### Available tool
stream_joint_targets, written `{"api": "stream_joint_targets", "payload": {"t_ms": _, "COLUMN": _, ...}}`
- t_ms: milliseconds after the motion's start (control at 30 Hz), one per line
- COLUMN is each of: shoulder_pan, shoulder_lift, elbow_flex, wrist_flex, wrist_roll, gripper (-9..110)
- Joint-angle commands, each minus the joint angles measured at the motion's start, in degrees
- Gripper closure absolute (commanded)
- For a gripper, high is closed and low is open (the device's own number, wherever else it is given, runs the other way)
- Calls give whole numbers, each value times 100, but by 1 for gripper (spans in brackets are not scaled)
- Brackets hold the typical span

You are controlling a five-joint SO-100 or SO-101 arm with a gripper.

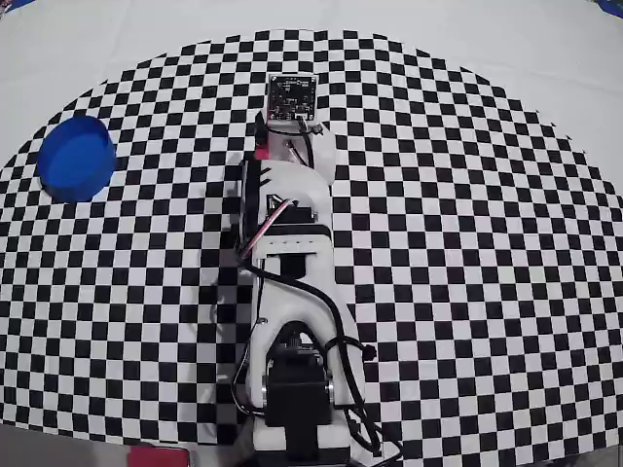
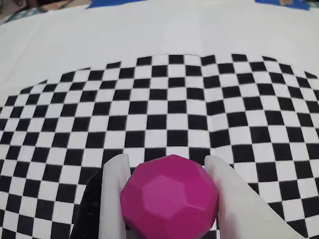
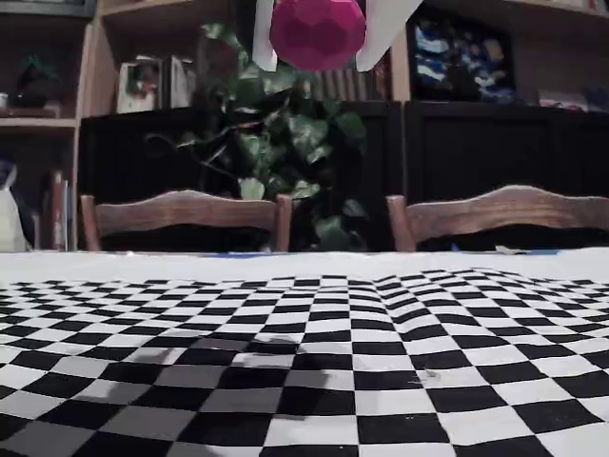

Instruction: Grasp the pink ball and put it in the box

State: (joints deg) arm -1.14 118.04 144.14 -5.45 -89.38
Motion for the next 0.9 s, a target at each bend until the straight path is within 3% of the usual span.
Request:
{"api": "stream_joint_targets", "payload": {"t_ms": 0, "shoulder_pan": -343, "shoulder_lift": 237, "elbow_flex": -18, "wrist_flex": -79, "wrist_roll": -35, "gripper": 101}}
{"api": "stream_joint_targets", "payload": {"t_ms": 867, "shoulder_pan": -1846, "shoulder_lift": 229, "elbow_flex": 88, "wrist_flex": -79, "wrist_roll": -35, "gripper": 101}}
